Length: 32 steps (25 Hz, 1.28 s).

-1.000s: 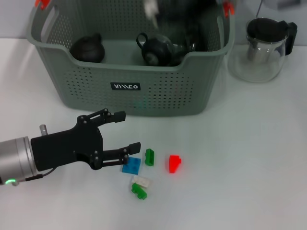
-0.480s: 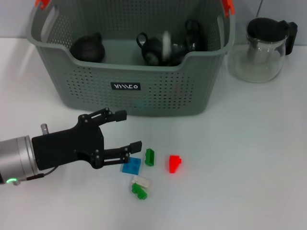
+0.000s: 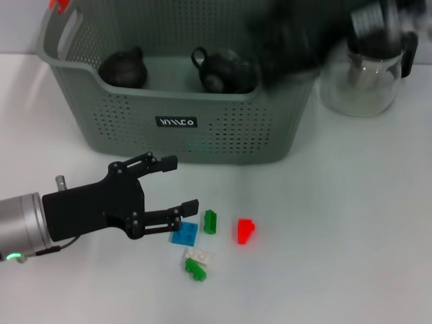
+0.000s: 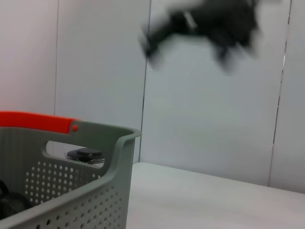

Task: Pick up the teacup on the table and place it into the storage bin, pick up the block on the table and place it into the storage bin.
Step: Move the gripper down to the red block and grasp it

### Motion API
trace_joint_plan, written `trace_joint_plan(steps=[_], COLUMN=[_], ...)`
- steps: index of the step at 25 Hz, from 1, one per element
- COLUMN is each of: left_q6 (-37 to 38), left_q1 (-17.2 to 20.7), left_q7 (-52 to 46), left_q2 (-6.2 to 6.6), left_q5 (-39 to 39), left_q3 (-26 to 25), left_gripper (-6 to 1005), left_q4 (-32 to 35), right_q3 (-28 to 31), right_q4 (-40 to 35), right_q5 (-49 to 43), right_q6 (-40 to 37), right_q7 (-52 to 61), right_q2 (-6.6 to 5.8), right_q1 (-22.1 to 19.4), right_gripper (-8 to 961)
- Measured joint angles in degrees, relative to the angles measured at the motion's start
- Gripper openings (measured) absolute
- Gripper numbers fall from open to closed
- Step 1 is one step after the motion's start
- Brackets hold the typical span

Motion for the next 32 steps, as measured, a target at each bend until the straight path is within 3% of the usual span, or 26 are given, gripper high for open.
trace_joint_plan(steps=[6, 11, 23, 32], left_q6=[0.07, 0.09, 0.03, -0.24], left_q1=[0.18, 0.12, 0.49, 0.57], left_q7=[0.04, 0.15, 0.33, 0.42], left_q2=[0.01, 0.00, 0.00, 0.00], left_q5=[0.01, 0.06, 0.11, 0.10], left_q3=[-0.01, 0.00, -0.01, 0.00], left_gripper=[860, 860, 860, 860], left_q4=[0.05, 0.06, -0.03, -0.25], right_q3=[-5.12, -11.79, -39.59, -46.99], right_q4=[2.45, 5.60, 17.77, 20.77], right_q5=[-8.45, -17.55, -19.40, -19.04], right_q6=[-7.44, -4.31, 18.78, 27.11], right_q7=[-3.35, -1.25, 9.62, 12.40], right_q2=[1.56, 4.26, 4.53, 4.73], right_q1=[-4.26, -4.23, -0.29, 1.09], right_gripper=[946, 944, 941, 942])
